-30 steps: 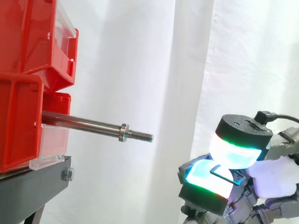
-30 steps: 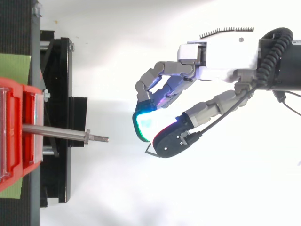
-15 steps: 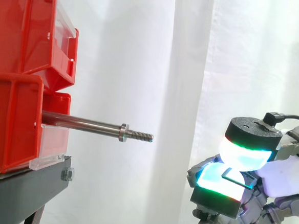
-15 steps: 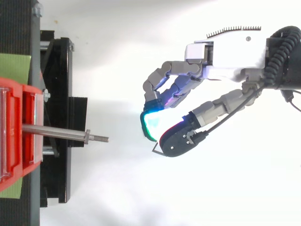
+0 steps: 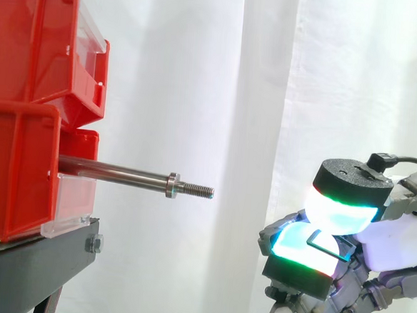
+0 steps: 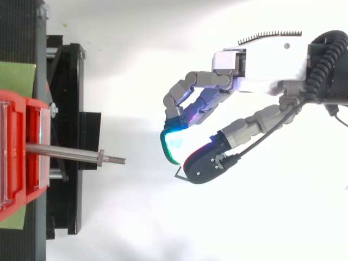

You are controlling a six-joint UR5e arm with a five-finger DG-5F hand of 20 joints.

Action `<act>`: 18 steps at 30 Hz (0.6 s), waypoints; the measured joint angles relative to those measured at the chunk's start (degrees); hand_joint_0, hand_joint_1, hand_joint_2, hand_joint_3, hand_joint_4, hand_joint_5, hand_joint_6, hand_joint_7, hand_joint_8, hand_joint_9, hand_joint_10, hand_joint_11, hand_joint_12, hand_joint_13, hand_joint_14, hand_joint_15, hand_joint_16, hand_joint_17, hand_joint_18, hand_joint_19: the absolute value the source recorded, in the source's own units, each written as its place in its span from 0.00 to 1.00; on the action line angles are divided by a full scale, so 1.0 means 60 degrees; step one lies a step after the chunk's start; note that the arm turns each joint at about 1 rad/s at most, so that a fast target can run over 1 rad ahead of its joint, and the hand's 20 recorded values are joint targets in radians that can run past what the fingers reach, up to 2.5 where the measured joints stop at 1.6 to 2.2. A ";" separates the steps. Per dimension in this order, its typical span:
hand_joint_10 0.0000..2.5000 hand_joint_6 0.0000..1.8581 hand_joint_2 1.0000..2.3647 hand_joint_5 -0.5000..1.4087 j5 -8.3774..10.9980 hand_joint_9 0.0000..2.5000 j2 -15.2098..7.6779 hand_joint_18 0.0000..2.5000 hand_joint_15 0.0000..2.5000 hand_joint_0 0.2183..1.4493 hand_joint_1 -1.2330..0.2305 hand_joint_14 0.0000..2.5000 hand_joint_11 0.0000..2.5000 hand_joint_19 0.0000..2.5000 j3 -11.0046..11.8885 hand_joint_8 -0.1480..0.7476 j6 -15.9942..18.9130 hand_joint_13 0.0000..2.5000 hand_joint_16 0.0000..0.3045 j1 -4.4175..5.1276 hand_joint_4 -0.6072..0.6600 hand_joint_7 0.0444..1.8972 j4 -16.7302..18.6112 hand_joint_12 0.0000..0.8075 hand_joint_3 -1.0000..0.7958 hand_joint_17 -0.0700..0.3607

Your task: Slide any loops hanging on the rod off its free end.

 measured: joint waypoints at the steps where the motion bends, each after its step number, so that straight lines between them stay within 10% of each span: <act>1: 0.00 0.49 0.02 0.19 -0.0001 0.35 0.0000 0.32 0.00 0.30 0.34 0.00 0.08 0.06 0.0000 0.56 -0.0001 0.28 0.16 0.0000 0.49 0.59 0.0001 0.42 0.49 0.42; 18: 0.00 0.49 0.01 0.20 0.0005 0.37 0.0002 0.34 0.00 0.30 0.34 0.00 0.09 0.04 -0.0004 0.59 -0.0004 0.30 0.18 0.0001 0.51 0.58 0.0002 0.44 0.49 0.44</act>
